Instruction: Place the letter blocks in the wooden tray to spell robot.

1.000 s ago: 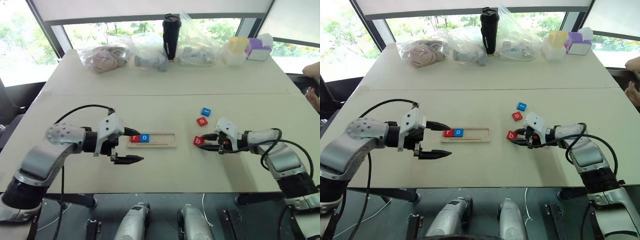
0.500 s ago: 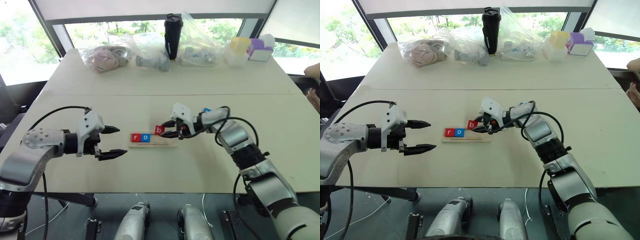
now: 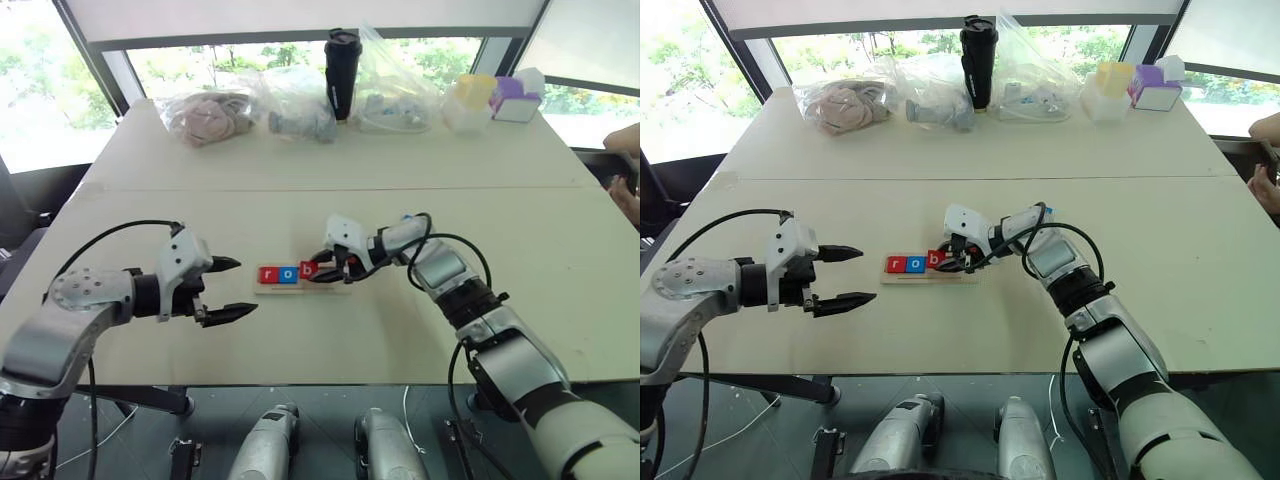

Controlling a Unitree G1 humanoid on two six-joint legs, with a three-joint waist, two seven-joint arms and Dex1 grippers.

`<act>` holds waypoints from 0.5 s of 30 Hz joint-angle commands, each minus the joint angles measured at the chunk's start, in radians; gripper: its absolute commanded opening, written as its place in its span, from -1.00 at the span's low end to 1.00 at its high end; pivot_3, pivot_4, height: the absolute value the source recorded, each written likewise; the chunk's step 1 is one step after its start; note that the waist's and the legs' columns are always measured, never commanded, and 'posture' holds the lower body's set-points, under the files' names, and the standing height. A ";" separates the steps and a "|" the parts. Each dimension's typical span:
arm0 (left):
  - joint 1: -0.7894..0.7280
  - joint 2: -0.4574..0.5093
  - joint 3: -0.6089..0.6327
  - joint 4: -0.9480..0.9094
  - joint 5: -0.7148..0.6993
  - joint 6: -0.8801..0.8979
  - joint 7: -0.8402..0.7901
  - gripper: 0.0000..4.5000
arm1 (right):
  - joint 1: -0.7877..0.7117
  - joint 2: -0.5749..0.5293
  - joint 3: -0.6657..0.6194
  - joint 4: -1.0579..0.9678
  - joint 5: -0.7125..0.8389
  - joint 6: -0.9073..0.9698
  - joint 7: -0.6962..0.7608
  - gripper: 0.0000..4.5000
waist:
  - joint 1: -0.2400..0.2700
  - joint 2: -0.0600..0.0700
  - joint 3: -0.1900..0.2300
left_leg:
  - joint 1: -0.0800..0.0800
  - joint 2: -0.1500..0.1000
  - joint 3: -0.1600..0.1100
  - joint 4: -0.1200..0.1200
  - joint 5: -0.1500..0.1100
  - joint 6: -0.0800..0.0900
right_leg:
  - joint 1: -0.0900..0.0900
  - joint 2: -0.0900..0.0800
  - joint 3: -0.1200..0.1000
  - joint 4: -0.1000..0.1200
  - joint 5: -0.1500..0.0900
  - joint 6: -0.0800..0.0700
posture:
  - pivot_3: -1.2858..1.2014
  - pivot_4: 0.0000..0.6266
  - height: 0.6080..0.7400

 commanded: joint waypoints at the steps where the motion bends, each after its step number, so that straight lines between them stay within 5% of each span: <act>1: -0.012 -0.001 0.008 -0.022 -0.012 -0.002 0.003 1.00 | -0.032 0.013 -0.017 0.003 -0.005 -0.023 0.006 -0.48 | 0.000 0.000 0.000 | 0.000 0.000 0.000 0.000 0.000 0.000 | 0.000 0.000 0.000 0.000 0.000 0.000 | 0.03 -0.52 1.00; 10: -0.021 -0.009 -0.002 -0.017 -0.008 -0.006 0.010 1.00 | -0.028 0.027 -0.020 0.012 -0.018 -0.030 0.004 -0.48 | 0.000 0.000 0.000 | 0.000 0.002 0.000 0.000 0.000 -0.001 | 0.000 0.001 0.000 0.000 0.001 -0.001 | 0.03 -0.52 1.00; 15: -0.023 -0.012 -0.005 -0.014 -0.003 -0.006 0.011 1.00 | -0.035 0.035 -0.026 0.020 -0.018 -0.035 -0.004 0.68 | -0.001 0.000 0.000 | 0.000 0.002 0.000 0.000 0.000 -0.001 | -0.001 0.002 0.000 0.000 0.001 -0.001 | 0.03 -0.52 1.00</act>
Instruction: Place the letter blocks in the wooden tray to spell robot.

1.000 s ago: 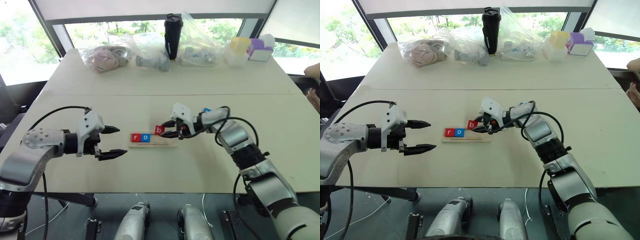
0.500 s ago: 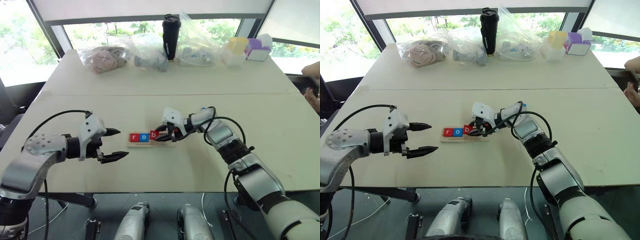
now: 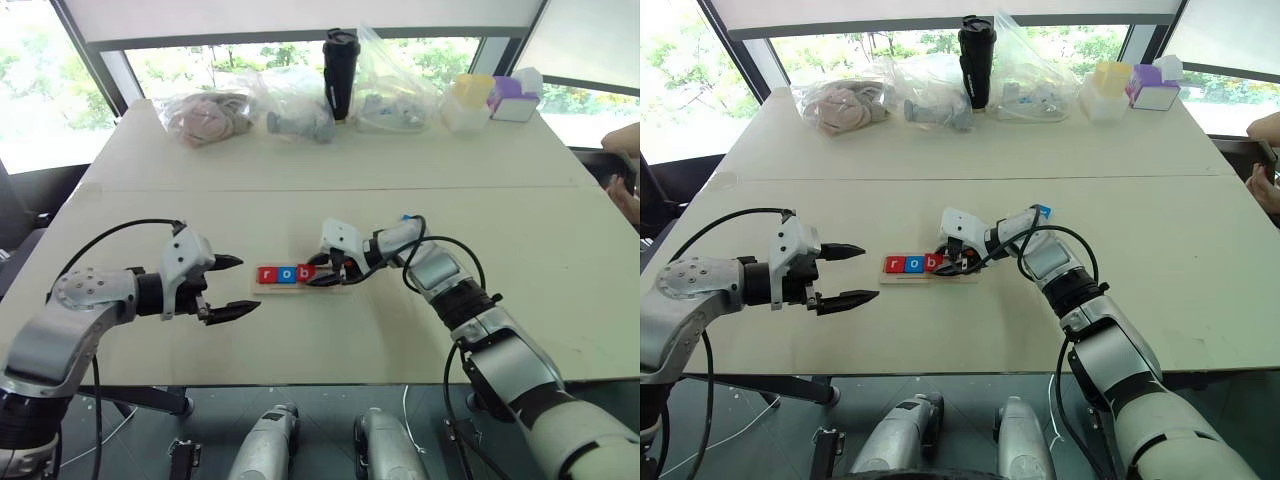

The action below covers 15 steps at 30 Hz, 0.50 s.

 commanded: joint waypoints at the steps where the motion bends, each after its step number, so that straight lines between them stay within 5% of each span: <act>1: -0.014 0.001 0.003 -0.013 -0.002 -0.006 0.003 1.00 | -0.036 0.017 -0.027 -0.008 0.001 -0.017 -0.011 0.88 | 0.000 0.000 0.000 | 0.000 0.000 0.000 0.000 0.000 0.000 | 0.000 0.000 0.000 0.000 0.000 0.000 | 0.03 -0.52 1.00; 15: -0.021 0.004 0.005 -0.004 0.000 -0.008 0.007 1.00 | 0.011 -0.083 -0.108 -0.136 -0.023 -0.018 -0.128 0.98 | 0.002 0.000 0.000 | 0.000 0.001 0.000 0.000 0.000 -0.001 | 0.000 0.000 0.000 0.000 0.000 -0.001 | 0.03 -0.52 1.00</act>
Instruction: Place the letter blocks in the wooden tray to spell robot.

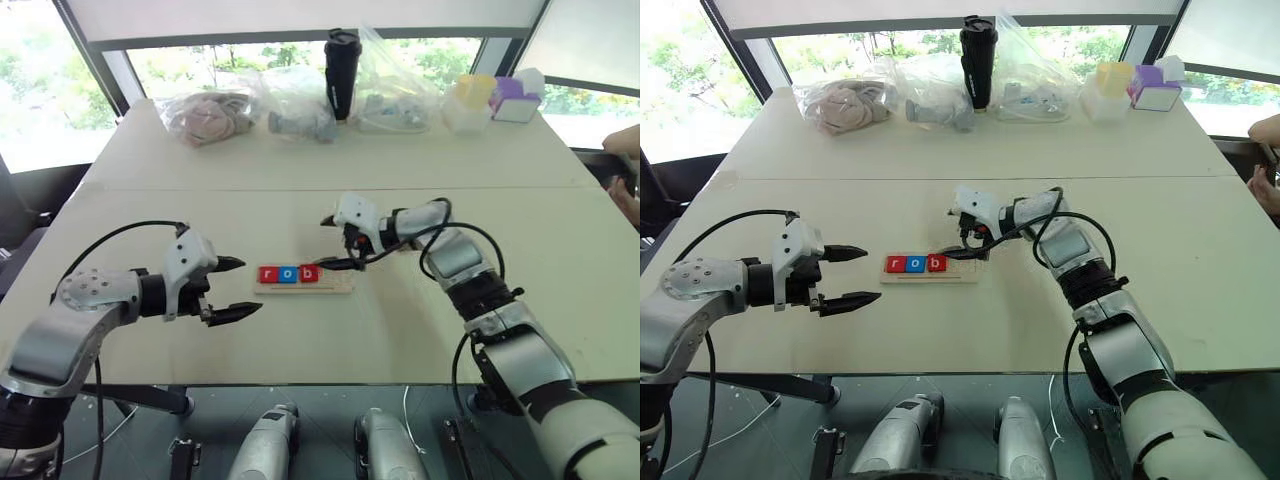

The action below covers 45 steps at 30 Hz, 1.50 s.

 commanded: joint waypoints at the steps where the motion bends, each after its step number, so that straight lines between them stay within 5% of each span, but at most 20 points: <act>1: -0.021 0.007 0.017 -0.005 -0.003 -0.007 0.003 1.00 | 0.021 -0.017 -0.010 -0.040 -0.026 -0.022 -0.040 0.98 | -0.001 0.000 0.000 | 0.000 0.000 0.000 0.000 0.000 0.000 | 0.000 0.000 0.000 0.000 0.000 0.000 | 0.03 -0.52 1.00; 45: -0.031 -0.021 0.002 0.066 0.031 -0.076 -0.006 1.00 | -0.022 0.043 -0.012 0.098 -0.086 -0.125 -0.087 0.98 | -0.003 0.000 0.000 | 0.000 0.006 0.001 0.000 0.002 -0.003 | -0.001 0.005 0.000 0.000 0.003 -0.004 | 0.03 -0.52 1.00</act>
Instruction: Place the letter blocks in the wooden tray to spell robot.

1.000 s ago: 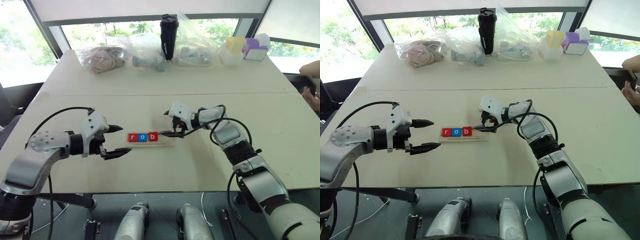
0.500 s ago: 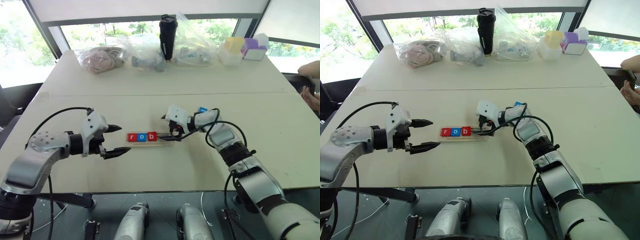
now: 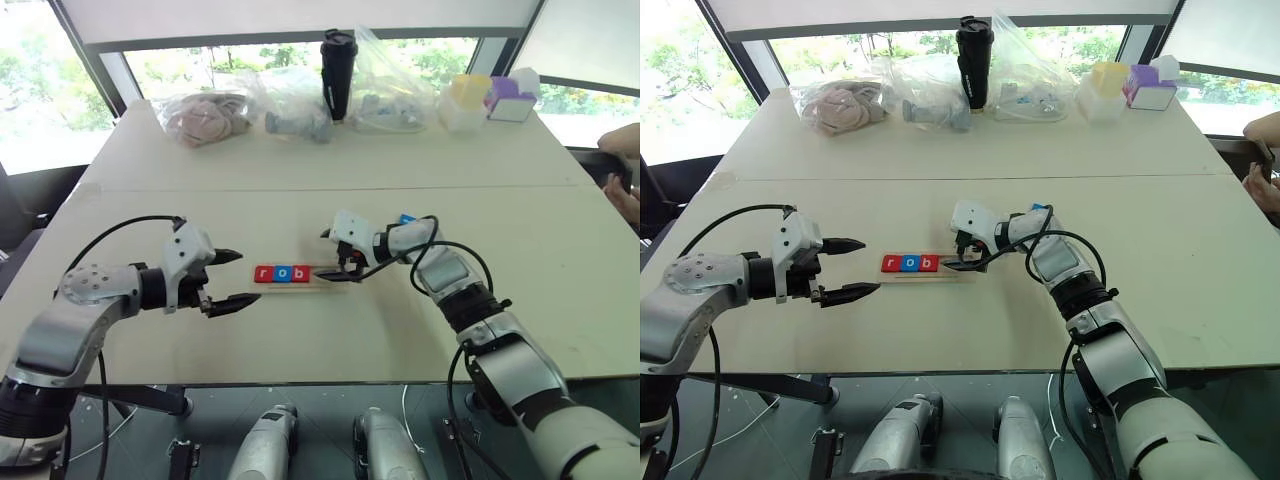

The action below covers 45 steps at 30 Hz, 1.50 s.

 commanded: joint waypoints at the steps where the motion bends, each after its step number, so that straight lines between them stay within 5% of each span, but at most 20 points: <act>1: 0.000 0.000 0.008 -0.012 0.003 -0.022 -0.002 1.00 | -0.053 0.000 -0.034 0.007 0.006 -0.035 -0.024 0.98 | -0.001 0.000 0.000 | 0.000 0.000 0.000 0.000 0.000 0.000 | 0.000 0.000 0.000 0.000 0.000 0.000 | 0.03 -0.52 1.00; 9: -0.008 -0.013 0.021 -0.024 -0.005 -0.027 0.009 1.00 | -0.103 -0.034 -0.129 0.036 0.026 -0.015 -0.145 0.98 | 0.002 0.000 0.000 | 0.000 0.001 0.000 -0.001 0.000 0.000 | 0.000 0.000 0.000 0.000 0.000 0.000 | 0.03 -0.52 1.00; 18: -0.051 -0.066 0.040 -0.106 -0.104 0.049 0.055 1.00 | 0.029 -0.099 -0.435 -0.186 0.177 0.462 -0.416 0.98 | 0.006 0.000 0.000 | 0.000 0.000 0.000 -0.001 0.000 -0.001 | 0.000 0.000 0.001 0.000 0.000 0.000 | 0.03 -0.52 1.00; 28: -0.097 -0.067 -0.006 -0.096 -0.083 0.057 0.067 1.00 | 0.268 -0.058 -0.454 -0.620 0.263 0.890 -0.538 0.98 | 0.000 0.001 0.000 | 0.000 0.002 0.002 -0.001 0.001 0.000 | -0.001 0.000 0.002 0.002 0.000 -0.001 | 0.03 -0.52 1.00; 38: -0.114 -0.082 -0.021 -0.080 -0.075 0.057 0.073 1.00 | 0.298 0.028 -0.392 -0.609 0.243 0.913 -0.678 0.98 | 0.005 0.001 0.000 | 0.001 0.001 0.002 -0.001 0.001 0.000 | 0.001 0.000 0.002 0.000 -0.001 -0.003 | 0.03 -0.52 1.00; 41: -0.111 -0.081 -0.017 -0.082 -0.078 0.057 0.072 1.00 | 0.298 0.046 -0.380 -0.572 0.225 0.872 -0.715 0.64 | 0.000 0.001 0.000 | 0.001 0.002 0.002 -0.001 0.001 0.000 | 0.000 0.000 0.001 0.000 -0.001 -0.003 | 0.03 -0.52 1.00; 45: -0.102 -0.075 -0.008 -0.077 -0.075 0.051 0.067 1.00 | 0.290 0.054 -0.383 -0.587 0.231 0.870 -0.732 -0.23 | 0.001 0.001 0.000 | 0.001 0.002 0.002 -0.001 0.001 0.000 | 0.001 0.000 0.001 0.000 0.000 -0.002 | 0.03 -0.52 1.00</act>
